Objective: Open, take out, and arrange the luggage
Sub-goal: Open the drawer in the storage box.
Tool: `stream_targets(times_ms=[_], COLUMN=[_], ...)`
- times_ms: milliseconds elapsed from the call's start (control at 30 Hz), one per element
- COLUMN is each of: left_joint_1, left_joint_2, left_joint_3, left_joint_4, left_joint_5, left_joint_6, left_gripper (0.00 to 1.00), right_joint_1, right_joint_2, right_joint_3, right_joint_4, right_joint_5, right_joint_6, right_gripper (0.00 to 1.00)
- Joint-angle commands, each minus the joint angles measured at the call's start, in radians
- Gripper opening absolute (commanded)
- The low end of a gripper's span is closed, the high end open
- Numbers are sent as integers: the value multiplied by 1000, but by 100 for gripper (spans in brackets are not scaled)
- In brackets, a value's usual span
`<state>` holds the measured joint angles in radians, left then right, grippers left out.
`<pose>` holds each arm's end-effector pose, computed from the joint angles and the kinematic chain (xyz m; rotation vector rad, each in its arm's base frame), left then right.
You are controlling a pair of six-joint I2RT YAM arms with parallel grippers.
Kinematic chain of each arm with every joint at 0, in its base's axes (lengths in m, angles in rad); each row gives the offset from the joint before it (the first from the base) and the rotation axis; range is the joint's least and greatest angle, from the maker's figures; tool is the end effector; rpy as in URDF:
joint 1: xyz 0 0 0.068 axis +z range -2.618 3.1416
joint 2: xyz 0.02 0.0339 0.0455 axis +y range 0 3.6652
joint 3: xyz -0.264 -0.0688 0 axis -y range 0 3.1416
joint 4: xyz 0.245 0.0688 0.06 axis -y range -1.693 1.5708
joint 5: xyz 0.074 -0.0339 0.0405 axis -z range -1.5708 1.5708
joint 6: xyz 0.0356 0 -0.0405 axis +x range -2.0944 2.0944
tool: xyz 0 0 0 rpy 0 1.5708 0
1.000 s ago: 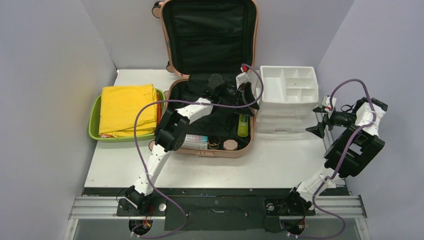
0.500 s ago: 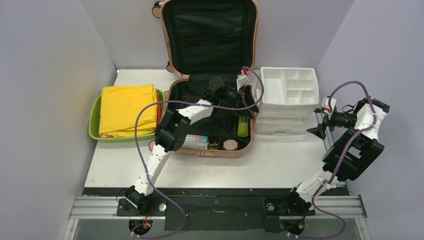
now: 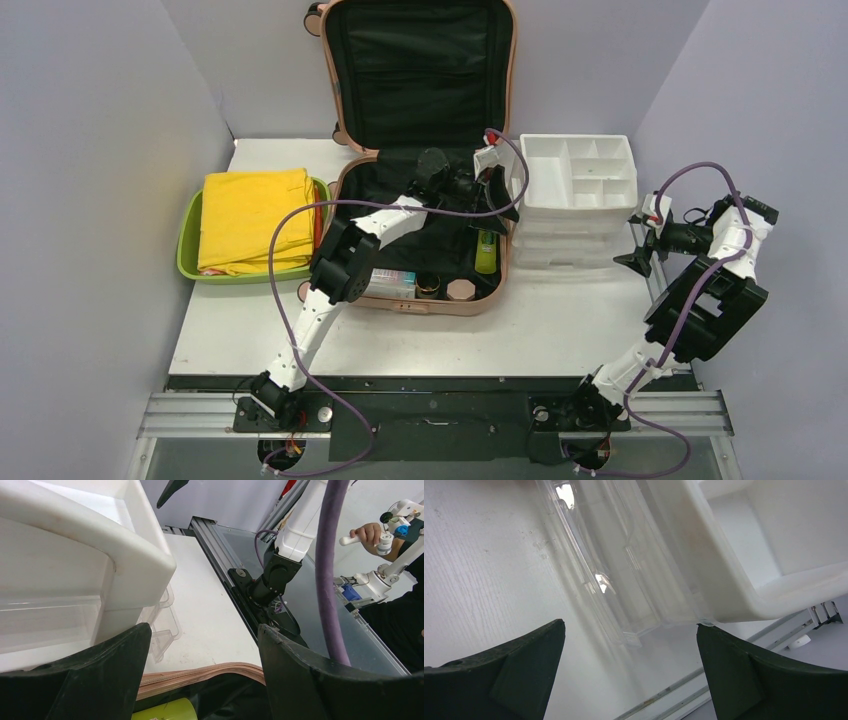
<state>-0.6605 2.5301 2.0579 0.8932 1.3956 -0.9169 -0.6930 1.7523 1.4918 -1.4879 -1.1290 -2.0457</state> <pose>0.4166 -0.3681 0.2398 1.3422 1.3440 -1.9580 0.2545 -0.1695 0.2802 -1.1808 1.6538 0.4340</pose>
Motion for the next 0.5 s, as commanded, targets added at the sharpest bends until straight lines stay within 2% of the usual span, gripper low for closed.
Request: stream_targets(times_ms=[0, 167, 333, 467], left_joint_1=[-35, -35, -22, -13], left_joint_2=[-62, -60, 6, 64], left_joint_3=[24, -11, 87, 214], left_joint_4=[46, 77, 37, -147], left_joint_5=[-4, -11, -42, -97], left_joint_6=[-10, -13, 14, 162], left_gripper=[75, 75, 75, 75], right_joint_1=[47, 49, 65, 79], right_joint_2=[-66, -86, -71, -12], right_joint_3=[3, -24, -53, -8], right_joint_4=[-82, -82, -81, -82], right_joint_5=[-124, -141, -142, -183], right_joint_6=[-399, -389, -413, -414], right_gripper=[100, 100, 100, 100])
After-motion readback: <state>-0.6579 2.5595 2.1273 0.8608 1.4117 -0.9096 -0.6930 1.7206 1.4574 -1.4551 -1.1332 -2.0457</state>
